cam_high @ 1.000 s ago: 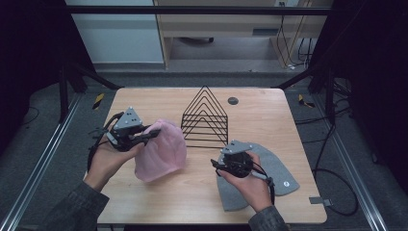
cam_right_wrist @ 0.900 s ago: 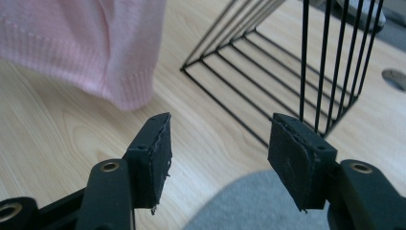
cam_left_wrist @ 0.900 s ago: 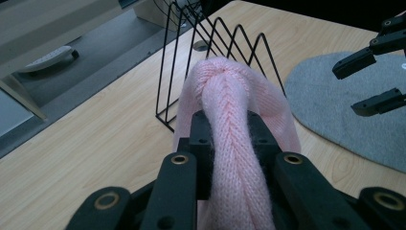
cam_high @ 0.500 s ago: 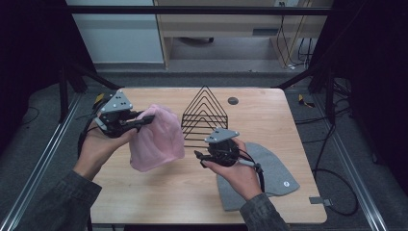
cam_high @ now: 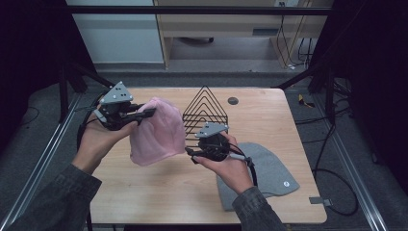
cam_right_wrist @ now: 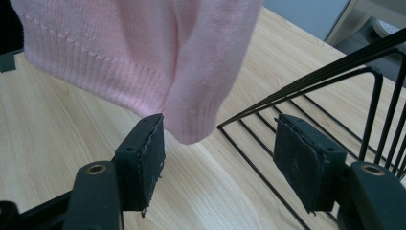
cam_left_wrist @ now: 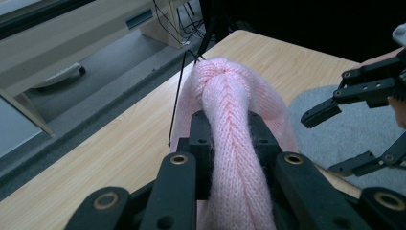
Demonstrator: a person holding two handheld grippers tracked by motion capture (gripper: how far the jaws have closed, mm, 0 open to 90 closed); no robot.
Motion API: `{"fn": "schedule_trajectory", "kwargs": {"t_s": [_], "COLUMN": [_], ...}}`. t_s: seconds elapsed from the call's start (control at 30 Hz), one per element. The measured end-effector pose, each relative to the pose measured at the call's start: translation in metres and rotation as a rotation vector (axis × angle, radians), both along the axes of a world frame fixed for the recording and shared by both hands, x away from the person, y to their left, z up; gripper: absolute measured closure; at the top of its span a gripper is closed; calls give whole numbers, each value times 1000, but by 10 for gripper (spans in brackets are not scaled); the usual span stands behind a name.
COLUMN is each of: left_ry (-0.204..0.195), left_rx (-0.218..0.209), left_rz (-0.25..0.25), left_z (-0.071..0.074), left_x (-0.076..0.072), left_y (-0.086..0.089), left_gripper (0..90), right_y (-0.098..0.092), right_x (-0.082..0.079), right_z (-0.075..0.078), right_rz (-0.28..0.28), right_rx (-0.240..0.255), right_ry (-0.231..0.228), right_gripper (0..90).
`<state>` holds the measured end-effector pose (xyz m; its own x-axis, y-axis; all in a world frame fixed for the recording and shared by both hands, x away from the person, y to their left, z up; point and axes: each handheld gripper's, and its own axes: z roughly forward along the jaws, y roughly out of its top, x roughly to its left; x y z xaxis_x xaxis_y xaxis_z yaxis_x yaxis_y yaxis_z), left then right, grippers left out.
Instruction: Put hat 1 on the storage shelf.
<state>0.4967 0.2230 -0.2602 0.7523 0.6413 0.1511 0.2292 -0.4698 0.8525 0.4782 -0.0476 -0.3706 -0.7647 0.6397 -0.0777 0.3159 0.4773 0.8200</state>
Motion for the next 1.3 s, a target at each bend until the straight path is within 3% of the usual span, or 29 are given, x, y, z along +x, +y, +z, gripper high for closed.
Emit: {"fn": "schedule_trajectory", "kwargs": {"t_s": [0.2,0.33,0.47,0.5,0.53,0.67,0.7,0.73,0.8,0.83,0.87,0.9,1.1,1.3], "left_ry": [-8,-10,-8,-5,-4,-6,-6,-7,-5,-8,-8,-10,-11,-28], "left_rx": [-12,-25,-32,-31,-41,-37,-37,-55,-72,-81,-81,-98,-166,-170], "left_rz": [-9,-15,-22,-26,-24,-22,-22,-15,-11,-7,-7,-4,3,14], "left_z": [6,9,11,12,12,16,16,17,20,24,24,27,43,50], "left_x": [1,1,1,1,1,4,4,5,9,14,14,18,49,66], "left_y": [-3,-4,-5,-4,-4,2,2,3,8,13,13,14,18,7], "left_gripper": [760,760,760,759,759,757,757,756,756,755,754,753,752,750], "right_y": [5,8,17,20,24,28,28,26,25,22,22,19,7,0], "right_x": [2,8,12,15,18,24,24,28,30,34,34,40,59,76], "right_z": [5,7,5,4,2,6,6,12,16,26,26,38,67,80], "right_rz": [13,22,39,41,46,78,78,91,98,105,105,109,91,62], "right_rx": [-1,36,36,24,14,14,14,40,42,46,46,37,25,11], "right_ry": [6,20,39,46,48,57,57,65,65,65,65,60,32,21], "right_gripper": [351,348,369,387,485,701,701,789,807,825,825,831,837,837]}}
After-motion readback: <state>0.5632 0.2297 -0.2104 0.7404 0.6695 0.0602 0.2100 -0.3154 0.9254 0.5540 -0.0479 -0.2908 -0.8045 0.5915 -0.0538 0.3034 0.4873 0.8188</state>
